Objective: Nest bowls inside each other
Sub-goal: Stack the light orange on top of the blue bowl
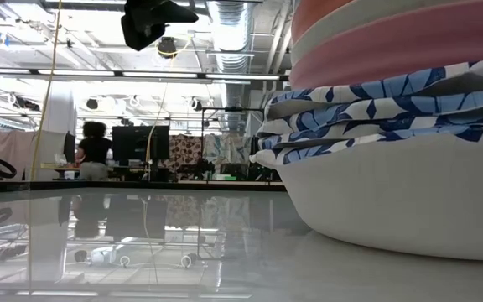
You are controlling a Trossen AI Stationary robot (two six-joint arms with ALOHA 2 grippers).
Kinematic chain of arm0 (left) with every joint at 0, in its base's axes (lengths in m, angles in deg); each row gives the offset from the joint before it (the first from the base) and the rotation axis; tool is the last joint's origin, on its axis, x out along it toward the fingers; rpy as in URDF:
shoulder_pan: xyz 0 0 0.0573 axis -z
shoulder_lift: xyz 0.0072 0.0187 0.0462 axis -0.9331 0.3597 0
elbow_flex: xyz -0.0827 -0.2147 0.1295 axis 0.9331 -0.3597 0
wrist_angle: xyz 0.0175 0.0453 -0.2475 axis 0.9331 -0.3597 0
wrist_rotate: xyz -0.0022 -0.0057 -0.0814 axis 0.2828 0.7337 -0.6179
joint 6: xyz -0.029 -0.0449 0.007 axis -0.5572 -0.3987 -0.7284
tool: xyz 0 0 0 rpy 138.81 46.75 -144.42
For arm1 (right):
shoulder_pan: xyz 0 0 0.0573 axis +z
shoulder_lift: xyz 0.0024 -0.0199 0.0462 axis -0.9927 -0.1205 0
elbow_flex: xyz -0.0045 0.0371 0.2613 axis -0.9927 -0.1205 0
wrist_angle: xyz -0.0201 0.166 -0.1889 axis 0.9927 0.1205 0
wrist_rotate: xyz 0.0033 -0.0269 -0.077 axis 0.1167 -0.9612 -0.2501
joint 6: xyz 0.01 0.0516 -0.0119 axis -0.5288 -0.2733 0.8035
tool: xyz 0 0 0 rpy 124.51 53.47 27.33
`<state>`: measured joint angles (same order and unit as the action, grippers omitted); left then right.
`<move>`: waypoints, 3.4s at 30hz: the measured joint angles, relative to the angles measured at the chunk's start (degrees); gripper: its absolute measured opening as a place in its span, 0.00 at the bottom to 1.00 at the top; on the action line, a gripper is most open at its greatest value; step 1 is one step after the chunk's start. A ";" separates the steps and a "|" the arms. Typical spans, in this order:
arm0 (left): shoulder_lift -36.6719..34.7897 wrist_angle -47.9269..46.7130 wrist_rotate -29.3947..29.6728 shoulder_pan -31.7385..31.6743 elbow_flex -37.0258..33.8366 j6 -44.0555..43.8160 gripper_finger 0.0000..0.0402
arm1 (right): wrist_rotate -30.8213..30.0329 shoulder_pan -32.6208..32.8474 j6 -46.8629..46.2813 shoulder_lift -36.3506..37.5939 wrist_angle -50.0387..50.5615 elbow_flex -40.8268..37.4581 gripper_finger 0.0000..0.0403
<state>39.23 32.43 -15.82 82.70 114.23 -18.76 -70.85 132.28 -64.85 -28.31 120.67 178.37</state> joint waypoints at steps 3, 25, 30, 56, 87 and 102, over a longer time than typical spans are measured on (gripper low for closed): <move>0.00 0.09 -0.01 0.00 0.00 -1.41 0.57 | 0.44 -0.10 -15.36 0.02 10.68 -0.38 0.03; -0.63 9.08 1.70 -0.17 0.00 -7.09 0.57 | 5.79 -50.83 16.44 26.27 10.12 -3.04 0.09; -0.63 9.07 2.04 -0.17 -0.01 -7.50 0.57 | 13.95 -67.59 32.41 26.32 10.13 -3.06 0.22; -0.63 8.97 2.03 -1.45 0.00 -7.47 0.57 | 31.04 -81.12 52.48 35.28 -27.13 -61.68 0.59; -9.91 7.98 -4.37 -7.45 0.00 -8.86 0.57 | 31.21 -52.92 77.42 37.66 -20.14 -34.46 0.02; -15.94 2.31 -1.89 -7.52 0.04 -5.29 0.57 | 22.77 -14.49 88.36 23.33 -18.72 -18.20 0.02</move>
<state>23.28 34.73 -17.71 75.18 114.27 -24.05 -48.08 117.80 23.51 -4.98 101.95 160.17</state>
